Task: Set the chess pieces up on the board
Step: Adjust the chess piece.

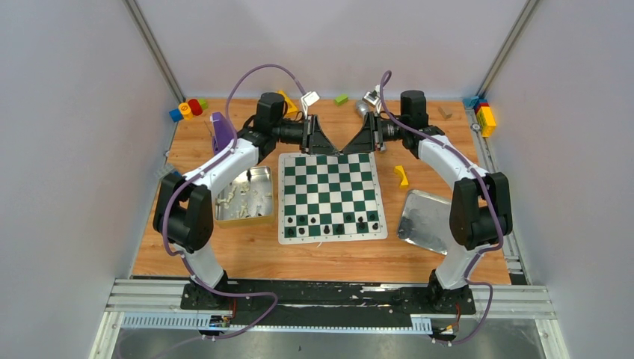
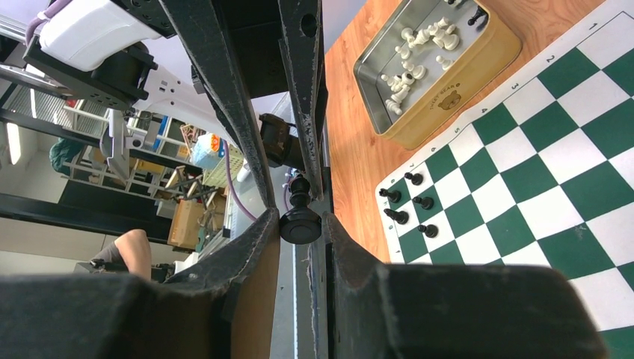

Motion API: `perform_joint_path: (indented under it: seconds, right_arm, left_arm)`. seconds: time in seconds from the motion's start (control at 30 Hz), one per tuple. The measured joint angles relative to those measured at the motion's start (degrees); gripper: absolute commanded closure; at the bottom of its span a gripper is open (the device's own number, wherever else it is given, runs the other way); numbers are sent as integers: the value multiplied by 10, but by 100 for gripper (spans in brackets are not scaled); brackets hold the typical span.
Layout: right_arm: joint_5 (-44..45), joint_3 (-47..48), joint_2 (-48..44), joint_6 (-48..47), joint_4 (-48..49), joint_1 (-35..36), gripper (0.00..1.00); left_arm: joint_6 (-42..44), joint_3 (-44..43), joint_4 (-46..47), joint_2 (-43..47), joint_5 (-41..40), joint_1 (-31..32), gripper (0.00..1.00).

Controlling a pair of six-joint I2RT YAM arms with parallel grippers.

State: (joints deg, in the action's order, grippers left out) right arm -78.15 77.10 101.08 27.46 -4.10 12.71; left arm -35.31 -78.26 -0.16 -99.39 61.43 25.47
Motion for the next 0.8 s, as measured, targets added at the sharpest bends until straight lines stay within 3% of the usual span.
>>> perform_joint_path:
  seconds: [0.53,0.67,0.8]
  right_arm:
    - [-6,-5,0,3,5,0,96]
    - [-7,-8,0,3,5,0,85]
    - [-7,-11,0,3,5,0,66]
  left_arm:
    - [0,3,0,-4,0,0,86]
    - [0,3,0,-6,0,3,92]
    - [7,3,-5,-7,-1,4,98]
